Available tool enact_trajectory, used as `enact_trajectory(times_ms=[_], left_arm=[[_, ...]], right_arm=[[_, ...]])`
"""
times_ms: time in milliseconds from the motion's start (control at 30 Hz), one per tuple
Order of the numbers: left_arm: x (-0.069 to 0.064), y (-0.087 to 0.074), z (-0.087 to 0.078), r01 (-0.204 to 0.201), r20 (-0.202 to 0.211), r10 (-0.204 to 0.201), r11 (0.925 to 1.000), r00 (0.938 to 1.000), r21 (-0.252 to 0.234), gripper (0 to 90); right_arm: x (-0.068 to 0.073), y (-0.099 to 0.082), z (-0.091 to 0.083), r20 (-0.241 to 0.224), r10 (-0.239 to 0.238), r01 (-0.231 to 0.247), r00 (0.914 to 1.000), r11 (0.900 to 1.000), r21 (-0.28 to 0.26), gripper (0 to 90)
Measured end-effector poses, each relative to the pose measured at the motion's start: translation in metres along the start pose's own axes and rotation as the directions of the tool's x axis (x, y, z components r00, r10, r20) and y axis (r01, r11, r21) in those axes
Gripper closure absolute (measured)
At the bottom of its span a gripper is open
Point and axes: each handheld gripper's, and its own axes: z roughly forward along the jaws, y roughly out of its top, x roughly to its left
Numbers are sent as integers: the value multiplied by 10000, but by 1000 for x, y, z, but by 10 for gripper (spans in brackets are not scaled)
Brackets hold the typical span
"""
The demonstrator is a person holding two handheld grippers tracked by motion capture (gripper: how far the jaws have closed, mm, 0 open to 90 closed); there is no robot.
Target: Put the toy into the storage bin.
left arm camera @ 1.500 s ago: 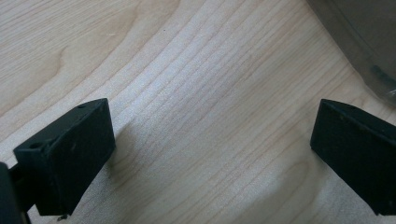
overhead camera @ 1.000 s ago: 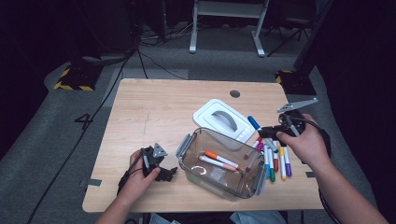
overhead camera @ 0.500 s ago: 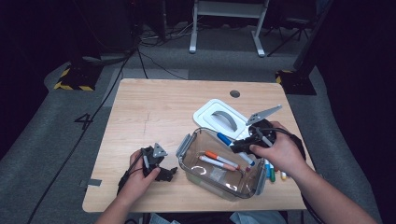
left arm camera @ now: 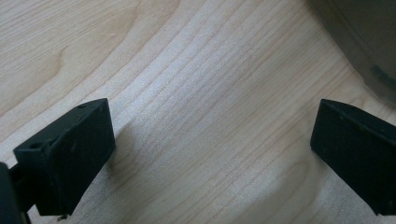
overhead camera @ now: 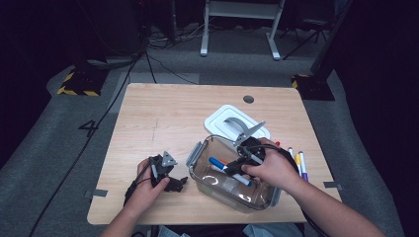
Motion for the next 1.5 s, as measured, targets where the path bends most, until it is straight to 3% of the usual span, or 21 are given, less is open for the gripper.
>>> enact_trajectory(times_ms=[267, 567, 1133, 1233, 1367, 1500], left_arm=[[0, 0, 0, 8, 8, -8, 10000, 10000, 1, 2], [0, -1, -1, -28, 70, 27, 10000, 10000, 30, 2], [0, -1, -1, -27, 72, 27, 10000, 10000, 18, 2], [0, -1, -1, -26, 73, 26, 10000, 10000, 17, 2], [0, -1, -1, -30, 71, 30, 10000, 10000, 18, 2], [0, -1, -1, -31, 70, 31, 10000, 10000, 18, 2]], right_arm=[[2, 1, 29, -322, -84, 109, 9994, 9968, 787, 770], [-1, -2, 59, -556, 115, -16, 9984, 9843, 1763, 770], [-3, -11, 86, -745, 362, -149, 9966, 9633, 2680, 751], [-3, -12, 87, -777, 359, -162, 9963, 9705, 2407, 639], [-5, -10, 81, -124, -129, 148, 9998, 9848, 1730, 590], [-7, -7, 61, 437, -247, 213, 9987, 9968, 770, 577]])
